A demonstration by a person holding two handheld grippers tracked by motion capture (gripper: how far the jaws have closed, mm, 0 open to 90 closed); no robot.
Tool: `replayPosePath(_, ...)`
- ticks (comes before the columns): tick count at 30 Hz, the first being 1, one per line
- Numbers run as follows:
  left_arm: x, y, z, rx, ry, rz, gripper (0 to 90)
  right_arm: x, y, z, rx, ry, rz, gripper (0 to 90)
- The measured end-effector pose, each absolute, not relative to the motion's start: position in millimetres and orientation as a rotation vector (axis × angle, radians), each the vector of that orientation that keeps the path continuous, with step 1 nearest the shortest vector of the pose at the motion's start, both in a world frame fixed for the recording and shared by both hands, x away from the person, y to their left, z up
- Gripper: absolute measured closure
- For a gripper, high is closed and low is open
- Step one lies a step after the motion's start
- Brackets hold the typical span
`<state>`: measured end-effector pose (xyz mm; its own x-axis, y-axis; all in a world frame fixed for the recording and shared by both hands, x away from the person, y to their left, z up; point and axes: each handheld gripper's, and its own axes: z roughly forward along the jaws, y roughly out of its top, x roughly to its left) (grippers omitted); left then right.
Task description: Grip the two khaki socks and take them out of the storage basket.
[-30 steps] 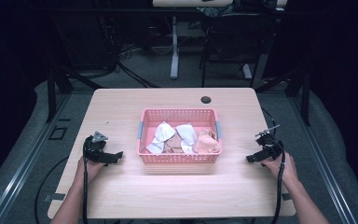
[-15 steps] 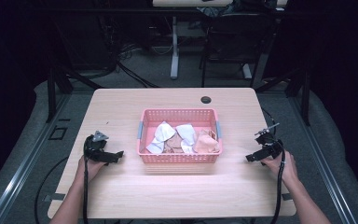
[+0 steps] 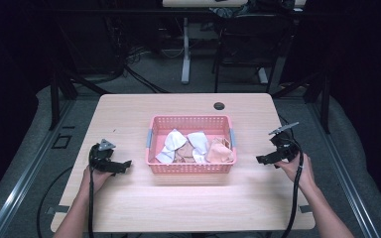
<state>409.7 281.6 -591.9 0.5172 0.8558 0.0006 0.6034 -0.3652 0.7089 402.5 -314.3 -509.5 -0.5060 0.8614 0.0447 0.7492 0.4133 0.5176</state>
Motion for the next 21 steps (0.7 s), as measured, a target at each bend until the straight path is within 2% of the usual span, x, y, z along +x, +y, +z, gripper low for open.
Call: replayPosePath(21,409.2,281.4,-592.0,2.096,1.188,0.494,0.0,401.6,-268.3,-460.1,1.265,2.437,0.888,0.0)
